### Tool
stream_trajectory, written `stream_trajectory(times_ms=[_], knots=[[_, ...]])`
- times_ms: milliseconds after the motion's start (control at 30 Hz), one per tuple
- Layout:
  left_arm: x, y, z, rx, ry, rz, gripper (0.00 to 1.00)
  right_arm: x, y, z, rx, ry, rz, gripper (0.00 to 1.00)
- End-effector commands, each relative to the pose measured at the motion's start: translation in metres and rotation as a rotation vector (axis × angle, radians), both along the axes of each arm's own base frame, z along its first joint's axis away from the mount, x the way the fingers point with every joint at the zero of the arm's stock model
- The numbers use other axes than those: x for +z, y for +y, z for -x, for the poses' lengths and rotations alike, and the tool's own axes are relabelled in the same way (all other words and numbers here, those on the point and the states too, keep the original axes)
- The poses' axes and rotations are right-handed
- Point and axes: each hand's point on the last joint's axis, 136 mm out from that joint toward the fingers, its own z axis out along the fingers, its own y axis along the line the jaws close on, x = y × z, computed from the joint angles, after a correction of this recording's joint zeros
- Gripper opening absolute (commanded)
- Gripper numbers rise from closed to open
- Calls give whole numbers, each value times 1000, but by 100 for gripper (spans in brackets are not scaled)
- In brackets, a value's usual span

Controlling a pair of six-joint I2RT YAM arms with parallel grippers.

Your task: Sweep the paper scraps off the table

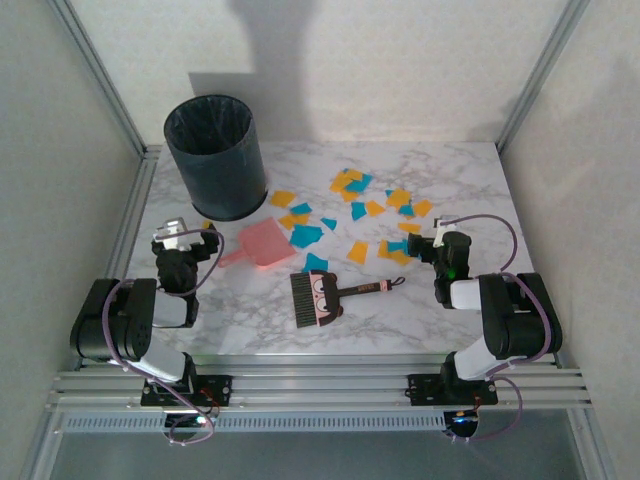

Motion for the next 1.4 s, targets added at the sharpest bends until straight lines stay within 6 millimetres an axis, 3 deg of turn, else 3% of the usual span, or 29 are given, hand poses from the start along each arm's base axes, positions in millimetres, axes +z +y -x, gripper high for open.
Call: stream_trajectory(times_ms=[0,133,267,300,467,600,800,1067,1133,1267,1367], knots=[[10,2,-1,22,-17,-9,99,15,1,-8,4,-25,-11,99],[29,16,18,117,-77,16,99,25,-5,-3,-29,-47,-10,99],[34,32,29,232,-27,76,100,37,-10,5,-61,-17,-26,99],[36,33,31,244,-11,94,99,50,-9,2,-67,-12,-38,99],[52,17,37,205,46,215,99,56,-9,26,-120,164,-136,99],[57,-27,33,23,118,279,100,65,17,43,-15,232,-251,99],[49,-104,37,-260,292,303,99,71,32,63,38,317,-317,99],[46,-230,59,-710,449,35,95,67,48,76,100,375,-379,99],[39,-256,65,-815,486,-41,90,66,49,77,102,377,-385,99],[12,-303,78,-1013,575,-222,91,64,50,78,107,387,-386,99],[-12,-335,95,-1227,654,-318,78,62,49,79,105,397,-381,99]])
